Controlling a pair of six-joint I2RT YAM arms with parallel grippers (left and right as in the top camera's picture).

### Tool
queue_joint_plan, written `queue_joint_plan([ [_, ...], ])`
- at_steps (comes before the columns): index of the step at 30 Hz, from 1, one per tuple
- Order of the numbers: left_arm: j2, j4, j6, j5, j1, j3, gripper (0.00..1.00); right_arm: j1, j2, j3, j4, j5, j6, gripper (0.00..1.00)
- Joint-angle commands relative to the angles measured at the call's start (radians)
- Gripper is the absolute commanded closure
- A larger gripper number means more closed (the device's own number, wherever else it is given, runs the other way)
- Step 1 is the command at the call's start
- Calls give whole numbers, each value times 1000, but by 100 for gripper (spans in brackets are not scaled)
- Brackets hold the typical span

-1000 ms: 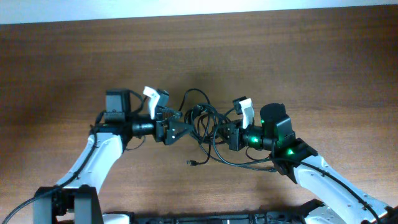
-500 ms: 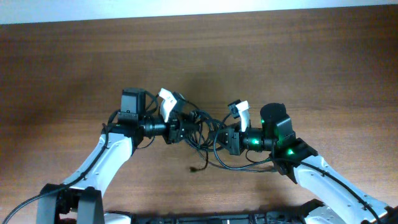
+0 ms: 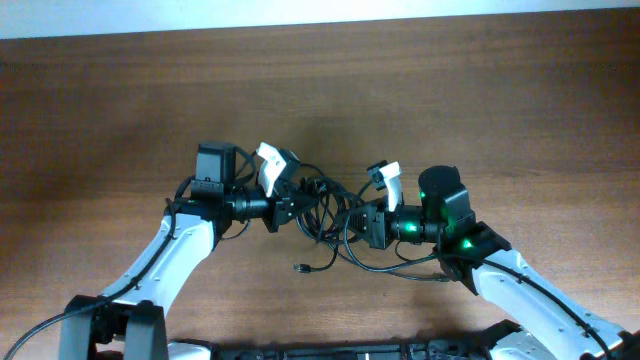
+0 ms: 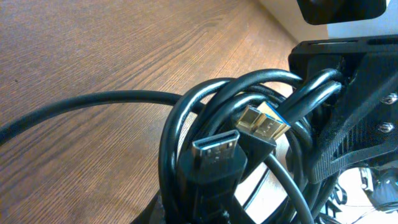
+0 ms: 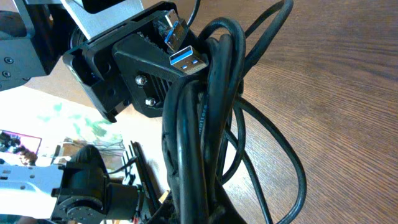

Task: Untangle cables

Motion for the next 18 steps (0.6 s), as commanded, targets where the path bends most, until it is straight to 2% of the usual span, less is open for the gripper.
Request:
queue_joint_plan([
  [1,-16,-10,11,-19,-11,5,100,1,0,-6,11,-41,-7,86],
  [6,-16,-25,6,-16,-11,5,100,1,0,-6,11,-41,-8,78],
  [12,-16,-24,-212,-41,-11,5,100,1,0,-6,11,-43,-7,72],
  [18,-16,-24,-392,-187,-11,5,100,1,0,-6,11,-45,-8,56],
])
